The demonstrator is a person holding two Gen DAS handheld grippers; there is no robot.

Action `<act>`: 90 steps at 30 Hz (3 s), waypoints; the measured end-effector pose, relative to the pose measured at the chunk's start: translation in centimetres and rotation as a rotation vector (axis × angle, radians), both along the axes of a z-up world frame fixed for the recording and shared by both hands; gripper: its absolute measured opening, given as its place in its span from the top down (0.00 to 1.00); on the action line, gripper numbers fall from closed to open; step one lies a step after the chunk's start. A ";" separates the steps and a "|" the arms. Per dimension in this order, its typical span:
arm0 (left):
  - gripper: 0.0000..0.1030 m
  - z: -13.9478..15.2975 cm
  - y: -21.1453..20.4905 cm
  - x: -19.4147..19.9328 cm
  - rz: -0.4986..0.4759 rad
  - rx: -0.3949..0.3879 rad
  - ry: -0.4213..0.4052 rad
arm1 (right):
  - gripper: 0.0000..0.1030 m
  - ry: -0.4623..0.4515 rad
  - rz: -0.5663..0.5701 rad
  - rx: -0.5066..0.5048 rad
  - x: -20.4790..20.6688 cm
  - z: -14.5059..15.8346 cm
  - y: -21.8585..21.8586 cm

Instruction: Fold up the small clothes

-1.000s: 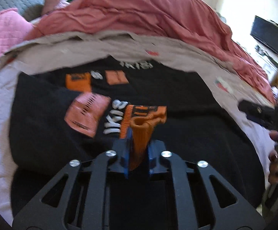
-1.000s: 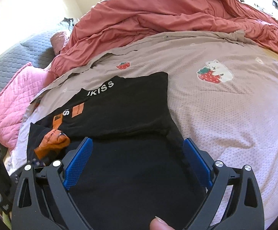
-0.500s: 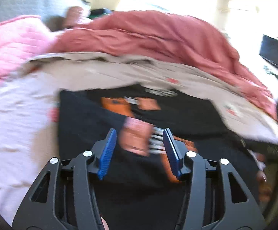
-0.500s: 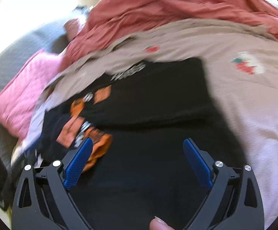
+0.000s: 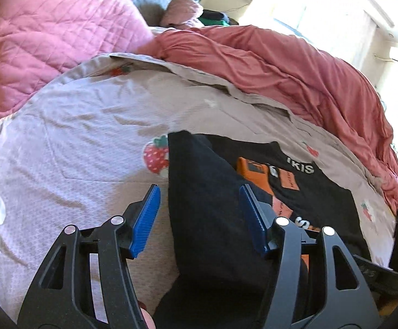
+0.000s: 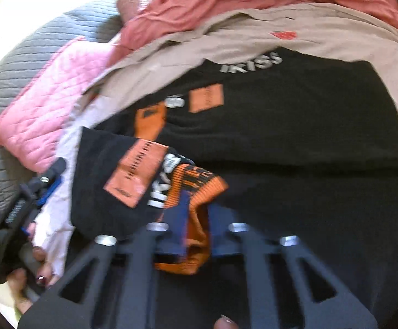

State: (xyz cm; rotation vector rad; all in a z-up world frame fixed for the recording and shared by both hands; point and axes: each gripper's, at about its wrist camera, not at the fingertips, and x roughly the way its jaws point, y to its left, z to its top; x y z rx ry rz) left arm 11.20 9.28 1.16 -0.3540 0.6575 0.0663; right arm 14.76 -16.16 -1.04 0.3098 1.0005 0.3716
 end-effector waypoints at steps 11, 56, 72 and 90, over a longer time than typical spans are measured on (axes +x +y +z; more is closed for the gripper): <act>0.49 0.6 -0.4 -0.3 -0.004 0.036 -0.046 | 0.91 -0.298 0.010 -0.133 2.6 8.6 -2.5; 0.36 -2.0 -8.3 7.9 -0.321 0.148 0.122 | 0.73 -0.168 -0.244 -0.367 4.3 2.2 -13.0; 0.36 -3.9 -10.8 7.8 -0.418 0.228 0.223 | 0.63 -0.034 -0.133 -0.277 4.0 -1.2 -9.7; 0.26 -0.1 -7.2 5.9 -0.326 0.117 0.110 | 0.24 -0.104 -0.154 -0.229 1.4 1.1 -10.3</act>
